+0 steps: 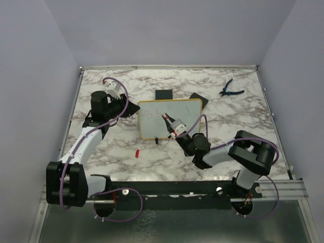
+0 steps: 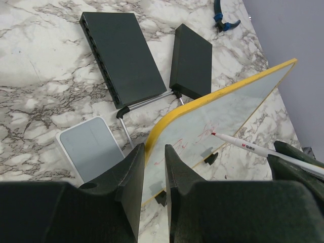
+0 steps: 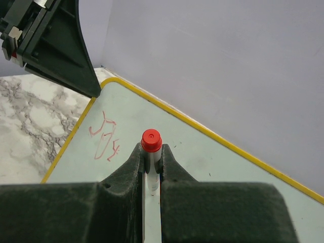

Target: Write a sentence on the whiteboard

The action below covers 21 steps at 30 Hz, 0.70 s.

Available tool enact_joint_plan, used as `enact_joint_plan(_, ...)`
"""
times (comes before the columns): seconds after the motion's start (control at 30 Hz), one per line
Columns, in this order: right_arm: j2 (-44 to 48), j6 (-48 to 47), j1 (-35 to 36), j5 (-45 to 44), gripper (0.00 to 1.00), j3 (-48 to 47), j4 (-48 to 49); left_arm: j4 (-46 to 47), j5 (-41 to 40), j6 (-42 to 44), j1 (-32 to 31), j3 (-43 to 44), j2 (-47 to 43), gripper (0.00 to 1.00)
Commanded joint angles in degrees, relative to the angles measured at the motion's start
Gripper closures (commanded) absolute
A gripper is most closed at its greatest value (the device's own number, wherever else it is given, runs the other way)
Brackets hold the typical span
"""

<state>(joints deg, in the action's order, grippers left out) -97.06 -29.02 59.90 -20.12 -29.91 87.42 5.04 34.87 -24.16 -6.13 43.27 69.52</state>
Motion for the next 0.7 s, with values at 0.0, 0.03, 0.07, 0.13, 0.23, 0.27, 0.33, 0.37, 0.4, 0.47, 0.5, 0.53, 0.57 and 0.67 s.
enact_joint_plan(0.0,0.45,-2.32,-0.40,-1.66,0.99,-1.09,12.16,0.54,0.46,0.61,-0.29,-0.19,-1.58,0.76)
enact_joint_plan(0.03,0.36,-2.54,-0.40,-1.53,0.99,-1.37,12.16,0.56,0.46,0.56,-0.27,-0.20,-1.60,0.76)
enact_joint_plan(0.07,0.30,-2.76,-0.40,-1.47,0.99,-1.64,12.16,0.57,0.42,0.58,-0.35,-0.20,-1.58,0.76)
enact_joint_plan(0.13,0.20,-3.16,-0.40,-1.36,0.99,-2.12,12.16,0.57,0.46,0.60,-0.26,-0.20,-1.68,0.76)
enact_joint_plan(0.23,0.19,-3.58,-0.40,-1.19,0.99,-2.63,12.16,0.58,0.39,0.61,-0.33,-0.20,-1.68,0.76)
enact_joint_plan(0.27,0.20,-3.71,-0.47,-1.16,0.99,-2.73,12.16,0.59,0.44,0.61,-0.27,-0.20,-1.68,0.76)
enact_joint_plan(0.33,0.07,-4.00,-0.48,-1.12,0.99,-2.99,12.16,0.57,0.44,0.56,-0.30,-0.20,-1.74,0.76)
enact_joint_plan(0.37,0.04,-4.15,-0.48,-1.15,0.99,-3.11,12.16,0.55,0.43,0.59,-0.34,-0.20,-1.77,0.76)
enact_joint_plan(0.4,0.02,-4.24,-0.48,-1.15,0.99,-3.18,12.16,0.58,0.46,0.61,-0.33,-0.20,-1.80,0.76)
enact_joint_plan(0.47,0.02,-4.57,-0.55,-1.06,0.99,-3.31,12.16,0.58,0.44,0.54,-0.30,-0.20,-1.81,0.76)
enact_joint_plan(0.5,0.09,-4.59,-0.64,-0.98,0.99,-3.34,12.19,0.54,0.46,0.60,-0.32,-0.20,-1.77,0.76)
enact_joint_plan(0.53,0.15,-4.64,-0.80,-0.90,0.99,-3.44,12.17,0.50,0.46,0.61,-0.33,-0.20,-1.78,0.76)
enact_joint_plan(0.57,0.19,-4.72,-0.88,-0.88,0.99,-3.52,12.16,0.57,0.46,0.61,-0.30,-0.20,-1.77,0.76)
enact_joint_plan(0.67,0.24,-5.05,-1.14,-0.73,0.99,-3.85,12.16,0.58,0.43,0.60,-0.31,-0.20,-1.75,0.76)
